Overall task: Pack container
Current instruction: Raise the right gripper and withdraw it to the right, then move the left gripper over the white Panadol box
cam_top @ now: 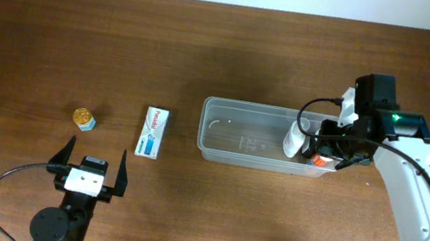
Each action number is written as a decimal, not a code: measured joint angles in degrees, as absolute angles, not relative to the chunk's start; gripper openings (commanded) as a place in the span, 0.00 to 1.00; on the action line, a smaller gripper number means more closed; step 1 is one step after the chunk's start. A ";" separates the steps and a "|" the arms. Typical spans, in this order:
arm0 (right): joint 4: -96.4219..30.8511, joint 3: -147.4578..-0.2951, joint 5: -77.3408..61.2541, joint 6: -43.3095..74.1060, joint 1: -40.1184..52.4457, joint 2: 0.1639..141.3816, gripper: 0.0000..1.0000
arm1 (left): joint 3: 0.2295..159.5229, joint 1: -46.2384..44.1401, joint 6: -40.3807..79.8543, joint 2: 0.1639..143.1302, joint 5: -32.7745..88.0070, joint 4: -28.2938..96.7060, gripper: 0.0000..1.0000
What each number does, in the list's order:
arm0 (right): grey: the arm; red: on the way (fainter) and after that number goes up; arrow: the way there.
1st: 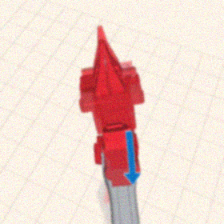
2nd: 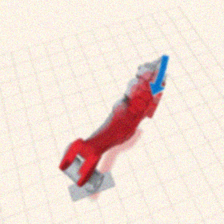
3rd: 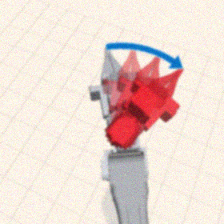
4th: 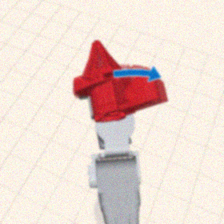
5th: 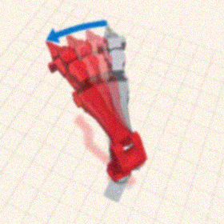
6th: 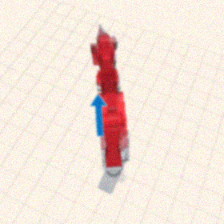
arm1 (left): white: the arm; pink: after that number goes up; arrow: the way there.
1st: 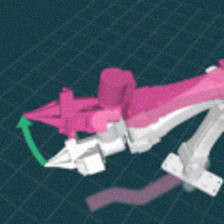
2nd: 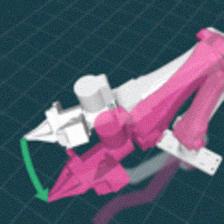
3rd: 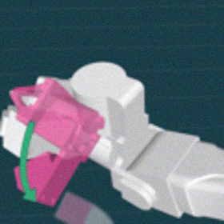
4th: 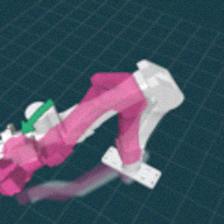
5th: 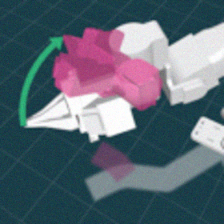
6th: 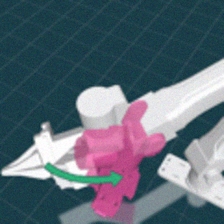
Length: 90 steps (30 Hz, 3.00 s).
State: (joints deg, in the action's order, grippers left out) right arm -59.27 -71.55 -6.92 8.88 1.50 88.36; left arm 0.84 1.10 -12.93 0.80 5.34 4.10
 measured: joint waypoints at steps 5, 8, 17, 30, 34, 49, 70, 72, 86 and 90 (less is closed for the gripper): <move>-61.34 -73.17 -6.92 9.02 1.10 88.36 0.49 | 0.84 1.10 -12.93 0.78 5.34 4.08 0.99; -64.51 -78.11 -6.55 8.97 -0.19 88.40 0.64 | 0.84 1.10 -12.93 0.78 5.34 4.08 0.99; -72.20 -94.63 -2.33 8.93 -10.41 88.42 0.98 | 0.84 1.10 -12.93 0.78 5.34 4.10 0.99; -74.43 -96.01 -2.13 12.03 -33.61 88.90 0.98 | 0.84 1.10 -12.93 0.78 5.34 4.10 0.99; -75.11 -96.01 -2.20 12.21 -34.85 89.23 0.98 | 0.84 1.10 -12.93 0.80 5.34 4.10 0.99; -73.23 -92.66 -2.20 12.25 -34.92 95.50 0.99 | 0.84 1.10 -12.93 0.78 5.19 4.05 0.99; -73.25 -92.66 -2.22 12.25 -34.92 95.96 0.98 | 0.64 1.10 -12.97 0.78 4.05 -11.22 0.99; -73.23 -92.66 -2.20 12.25 -34.92 95.96 0.98 | 0.56 1.10 -13.06 0.80 5.21 -14.11 0.99; -73.23 -92.64 -2.22 12.25 -34.92 95.96 0.98 | 6.44 1.10 -16.27 9.80 16.49 -16.45 0.99; -73.21 -92.64 -2.35 12.25 -34.92 95.96 0.98 | 16.45 1.10 -18.59 21.91 20.75 -9.56 0.99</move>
State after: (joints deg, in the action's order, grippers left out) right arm -73.21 -92.64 -2.35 12.25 -34.92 95.96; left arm 16.45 1.10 -18.59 21.91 20.75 -9.56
